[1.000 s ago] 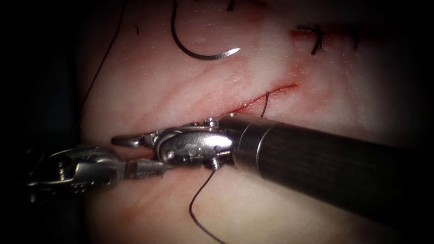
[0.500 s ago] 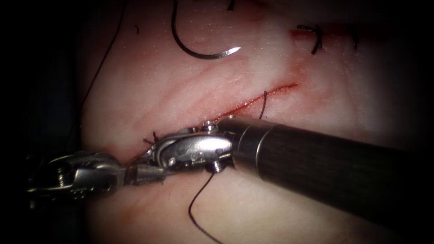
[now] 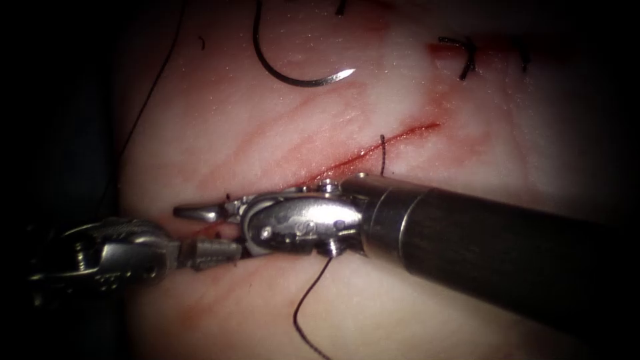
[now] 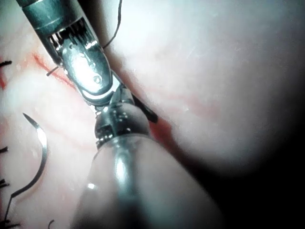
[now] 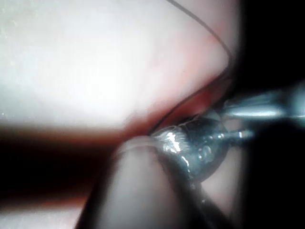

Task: Wound Closure
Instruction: Cut the suture with the right tool, then wipe the cut piece onto the skin with the left gripper.

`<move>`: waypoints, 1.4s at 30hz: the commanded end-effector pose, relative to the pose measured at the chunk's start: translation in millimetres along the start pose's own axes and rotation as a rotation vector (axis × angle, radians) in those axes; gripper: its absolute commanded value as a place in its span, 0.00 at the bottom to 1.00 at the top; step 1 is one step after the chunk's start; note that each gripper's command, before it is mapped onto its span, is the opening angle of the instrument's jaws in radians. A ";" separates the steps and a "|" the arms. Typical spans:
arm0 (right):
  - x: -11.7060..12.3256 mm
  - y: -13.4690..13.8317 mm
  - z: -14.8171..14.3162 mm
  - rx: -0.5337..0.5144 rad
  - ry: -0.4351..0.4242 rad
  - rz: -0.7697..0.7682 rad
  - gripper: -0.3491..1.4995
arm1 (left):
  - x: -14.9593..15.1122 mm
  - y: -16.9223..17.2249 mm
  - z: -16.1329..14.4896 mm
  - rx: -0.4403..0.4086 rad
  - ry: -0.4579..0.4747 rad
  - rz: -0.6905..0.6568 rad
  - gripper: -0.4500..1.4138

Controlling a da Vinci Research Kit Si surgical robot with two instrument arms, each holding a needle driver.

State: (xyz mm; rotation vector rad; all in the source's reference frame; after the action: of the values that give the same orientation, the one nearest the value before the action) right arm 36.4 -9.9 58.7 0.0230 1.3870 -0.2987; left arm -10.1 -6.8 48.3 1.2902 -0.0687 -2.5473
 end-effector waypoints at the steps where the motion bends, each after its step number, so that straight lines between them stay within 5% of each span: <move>1: 0.1 1.4 -2.0 -0.012 -0.002 0.009 0.99 | -0.3 -0.6 0.2 0.010 -0.009 0.001 0.05; 7: 1.3 2.3 -10.1 -0.055 -0.017 0.055 0.99 | -1.7 -3.7 -3.6 0.097 -0.059 -0.026 0.05; 11: 1.4 2.9 -12.7 -0.088 -0.042 0.078 0.99 | -3.1 -6.5 -4.8 0.127 -0.092 -0.045 0.05; 17: 1.5 5.9 -17.1 -0.179 -0.038 0.124 0.99 | -6.8 -10.9 -2.4 0.185 -0.134 -0.080 0.05; 25: 0.2 6.9 -19.8 -0.280 -0.097 0.156 0.99 | -11.1 -9.7 3.4 0.213 -0.100 -0.196 0.05; 31: -0.1 7.0 -20.1 -0.307 -0.119 0.163 0.99 | -13.1 -7.9 6.2 0.208 -0.075 -0.548 0.51; 34: -0.1 7.0 -20.1 -0.307 -0.119 0.163 0.99 | -13.3 -6.4 6.8 0.201 -0.060 -0.723 0.59; 42: -0.1 6.9 -20.1 -0.308 -0.119 0.162 0.99 | -13.6 -3.4 5.8 0.165 -0.099 -0.755 0.64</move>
State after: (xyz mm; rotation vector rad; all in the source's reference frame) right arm 17.9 0.0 53.6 -0.1317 1.2885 0.0525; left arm -6.2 -1.5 61.2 1.4006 0.2951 -3.3459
